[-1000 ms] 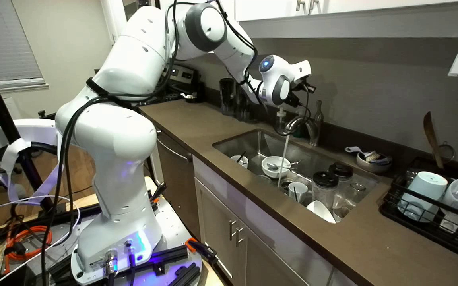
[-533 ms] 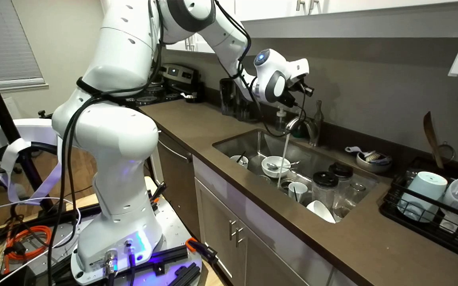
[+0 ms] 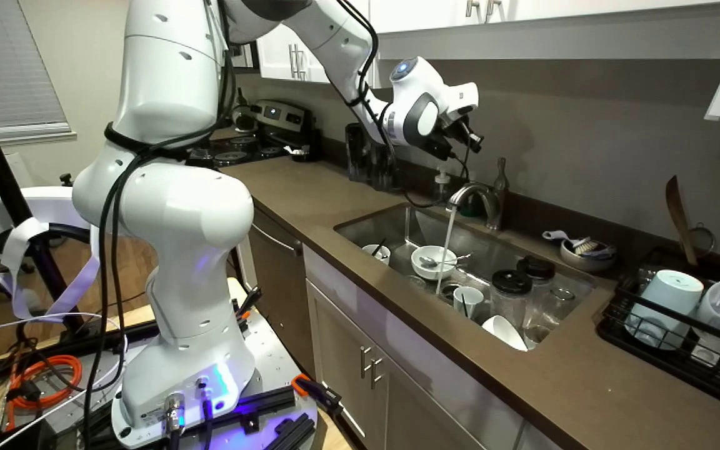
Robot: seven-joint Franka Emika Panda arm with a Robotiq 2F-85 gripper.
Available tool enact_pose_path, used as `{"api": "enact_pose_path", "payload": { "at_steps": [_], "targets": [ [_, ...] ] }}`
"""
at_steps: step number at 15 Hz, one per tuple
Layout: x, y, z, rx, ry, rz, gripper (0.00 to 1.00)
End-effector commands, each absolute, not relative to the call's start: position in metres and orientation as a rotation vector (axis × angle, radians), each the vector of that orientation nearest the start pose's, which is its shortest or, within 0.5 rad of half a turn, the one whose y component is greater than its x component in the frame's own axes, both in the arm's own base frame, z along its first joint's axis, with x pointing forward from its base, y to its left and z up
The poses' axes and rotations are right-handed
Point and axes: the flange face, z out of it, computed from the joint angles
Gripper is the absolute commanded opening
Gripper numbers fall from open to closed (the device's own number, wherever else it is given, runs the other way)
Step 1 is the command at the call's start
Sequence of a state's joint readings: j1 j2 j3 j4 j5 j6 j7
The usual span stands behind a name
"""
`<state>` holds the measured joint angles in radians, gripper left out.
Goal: Open the tap then close the tap then open the tap again
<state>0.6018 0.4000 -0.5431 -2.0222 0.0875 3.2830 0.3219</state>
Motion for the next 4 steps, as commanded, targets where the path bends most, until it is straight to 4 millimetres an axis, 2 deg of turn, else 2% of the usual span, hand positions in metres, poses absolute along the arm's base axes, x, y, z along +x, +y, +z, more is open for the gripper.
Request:
{"api": "enact_pose_path", "payload": {
  "at_steps": [1, 4],
  "targets": [
    [0.6259, 0.0578, 0.4017, -2.826, 0.291, -1.334, 0.00],
    [0.6178, 0.0561, 0.4066, -2.863, 0.296, -1.321, 0.00]
  ]
}}
